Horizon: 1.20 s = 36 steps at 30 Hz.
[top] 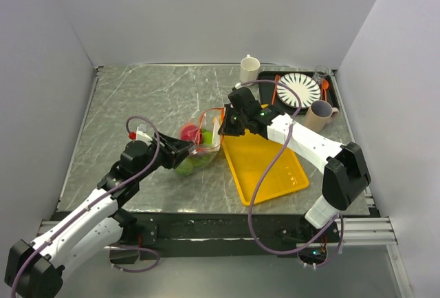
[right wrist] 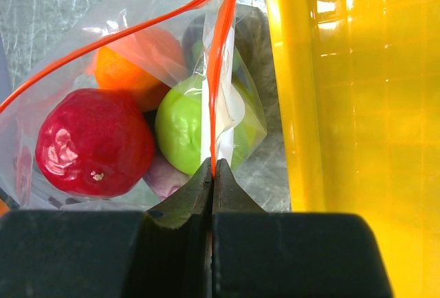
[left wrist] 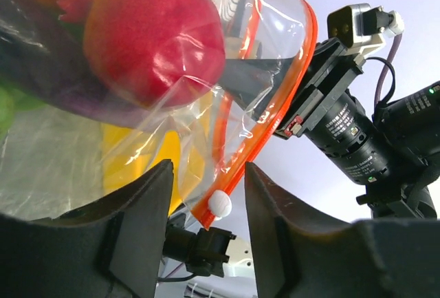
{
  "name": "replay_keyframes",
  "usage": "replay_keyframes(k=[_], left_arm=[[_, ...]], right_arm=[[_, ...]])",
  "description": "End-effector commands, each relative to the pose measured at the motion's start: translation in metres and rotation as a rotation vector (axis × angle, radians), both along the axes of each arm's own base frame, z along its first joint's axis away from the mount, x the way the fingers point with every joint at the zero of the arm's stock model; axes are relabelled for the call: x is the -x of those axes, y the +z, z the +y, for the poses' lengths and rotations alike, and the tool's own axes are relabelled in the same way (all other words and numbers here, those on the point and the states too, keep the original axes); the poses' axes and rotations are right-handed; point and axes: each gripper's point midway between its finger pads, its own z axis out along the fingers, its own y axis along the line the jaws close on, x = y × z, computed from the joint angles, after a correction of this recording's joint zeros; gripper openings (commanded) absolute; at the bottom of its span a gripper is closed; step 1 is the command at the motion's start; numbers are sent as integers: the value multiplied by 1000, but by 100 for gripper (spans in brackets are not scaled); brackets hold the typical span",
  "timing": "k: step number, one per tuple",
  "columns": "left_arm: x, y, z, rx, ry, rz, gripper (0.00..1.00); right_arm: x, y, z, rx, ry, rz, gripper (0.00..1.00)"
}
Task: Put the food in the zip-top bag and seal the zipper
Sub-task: Zip the zipper food storage bag at the center of the board.
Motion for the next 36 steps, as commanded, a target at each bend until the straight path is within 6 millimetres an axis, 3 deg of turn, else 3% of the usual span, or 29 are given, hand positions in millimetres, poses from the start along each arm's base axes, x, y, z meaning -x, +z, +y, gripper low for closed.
replay_keyframes(k=[1,3,7,14,17,21,22,24,27,33,36], left_arm=[[-6,13,-5,64,-2,-38,47],[-7,11,-8,60,-7,-30,41],[-8,8,-9,60,-13,-22,19],[-7,4,-6,42,-2,-18,1],[-7,4,-4,29,1,-25,1],[-6,4,-4,5,-8,-45,1],[-7,8,-4,12,-9,-65,1],[-7,9,-4,6,-13,-79,1],[-7,9,-4,-16,-21,-97,1],[-9,12,-8,-33,-39,-128,1],[-11,10,-7,-69,-40,-135,1]], right_arm=[[-2,17,-5,-25,-4,-54,0],[-1,16,-5,-29,-4,-51,0],[0,14,-4,-27,-2,-47,0],[0,25,-5,-49,-1,-76,3],[1,39,-3,-81,1,-99,15],[9,81,-13,-149,-26,-183,32],[11,88,-16,-161,-37,-195,44],[18,103,-20,-189,-34,-212,45],[42,119,-5,-313,12,-166,47],[92,119,37,-434,96,-63,47],[101,116,51,-455,106,-42,47]])
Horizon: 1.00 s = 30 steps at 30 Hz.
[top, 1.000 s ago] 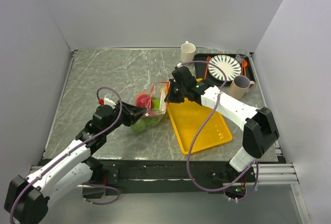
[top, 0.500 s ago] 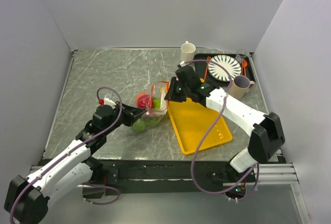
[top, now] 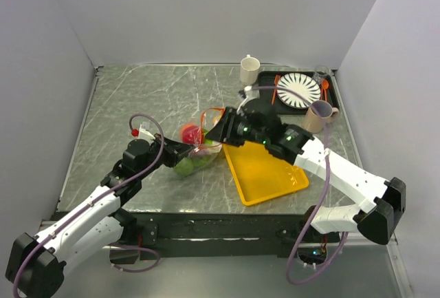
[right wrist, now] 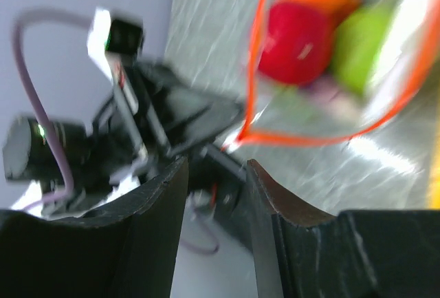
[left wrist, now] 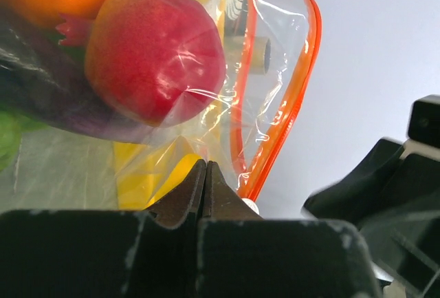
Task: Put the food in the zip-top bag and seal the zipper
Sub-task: Zip the zipper food storage bag at the center of the board.
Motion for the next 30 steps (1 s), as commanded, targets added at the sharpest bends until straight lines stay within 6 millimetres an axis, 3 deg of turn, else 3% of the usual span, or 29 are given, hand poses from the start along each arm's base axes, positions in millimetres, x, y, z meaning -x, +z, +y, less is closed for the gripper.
replay_keyframes(k=[1,14,21,30], left_arm=[[-5,14,-1,-35,-12,-80,1],[-5,7,2,-85,-15,-91,1],[-5,7,-3,-98,-46,-100,1],[-3,12,-3,-83,-47,-124,1]], right_arm=[[15,3,25,-77,23,56,47],[22,-26,54,-36,43,138,48],[14,-29,57,-28,21,135,48],[10,-48,58,25,3,160,42]])
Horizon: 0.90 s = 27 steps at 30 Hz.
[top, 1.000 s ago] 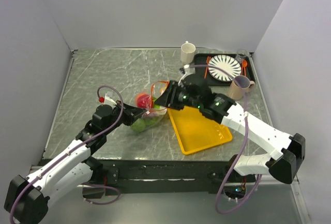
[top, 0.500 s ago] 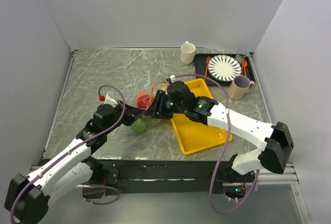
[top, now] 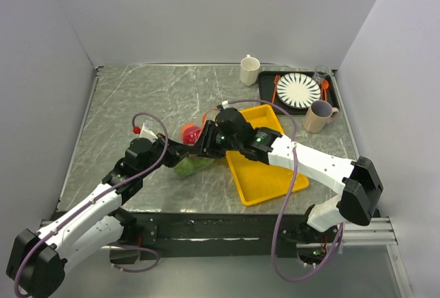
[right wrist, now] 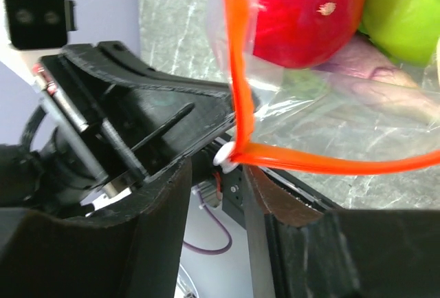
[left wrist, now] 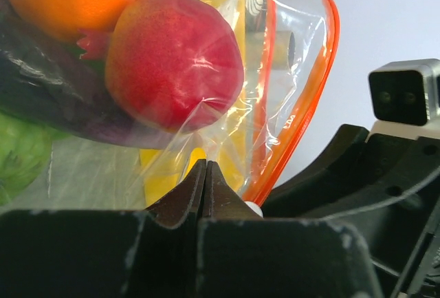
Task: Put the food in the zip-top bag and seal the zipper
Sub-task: Zip the zipper food storage bag at the center of the board.
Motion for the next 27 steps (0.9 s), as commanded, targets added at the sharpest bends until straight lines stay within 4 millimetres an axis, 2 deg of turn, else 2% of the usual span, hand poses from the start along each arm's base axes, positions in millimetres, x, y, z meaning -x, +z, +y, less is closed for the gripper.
replay_keyframes(k=[1,9,11,13,16,20,23,27], left_arm=[[-2,26,-3,27,-19,-91,1],[-2,25,-3,31,-20,-90,1],[-2,25,-3,29,-19,-89,1],[-2,24,-3,27,-17,-86,1],[-2,26,-3,26,-18,-93,1],[-2,25,-2,23,-16,-94,1],[-1,24,-3,23,-21,-96,1],[0,20,-2,24,-20,-99,1]], right_arm=[[-6,11,4,-17,-19,-31,42],[-6,10,4,-17,-16,-33,35],[-7,8,3,-9,-20,-31,28],[-6,7,3,-6,-21,-30,27],[-7,8,2,-9,-23,-34,31],[-7,11,3,-19,-21,-38,45],[-9,15,4,-31,-26,-46,45],[-11,11,5,-6,-31,-38,45]])
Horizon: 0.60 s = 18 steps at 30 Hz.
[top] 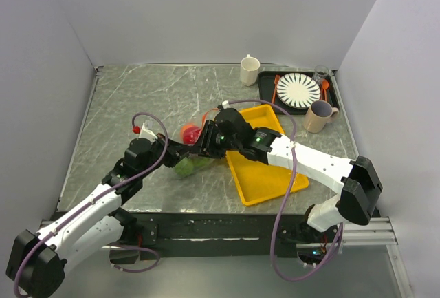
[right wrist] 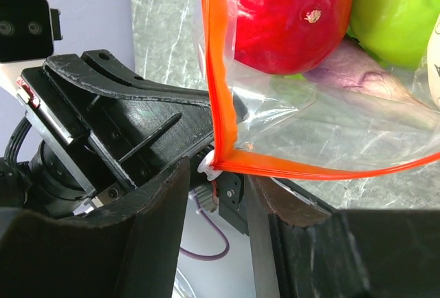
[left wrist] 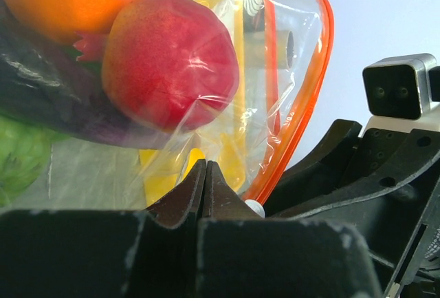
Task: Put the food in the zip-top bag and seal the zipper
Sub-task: Zip the zipper food storage bag at the center of the board.
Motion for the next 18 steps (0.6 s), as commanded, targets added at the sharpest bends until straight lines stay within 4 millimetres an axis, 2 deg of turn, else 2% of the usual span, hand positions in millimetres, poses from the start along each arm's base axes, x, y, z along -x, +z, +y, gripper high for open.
replay_keyframes(k=[1,13,18], left_arm=[[0,18,-1,27,-16,-89,1],[2,4,1,-8,-21,-117,1],[1,4,0,-32,-23,-148,1]], right_arm=[[-10,18,7,-24,-21,-40,45],[-18,29,2,-47,-72,-51,43],[-18,23,1,-33,-81,-39,43]])
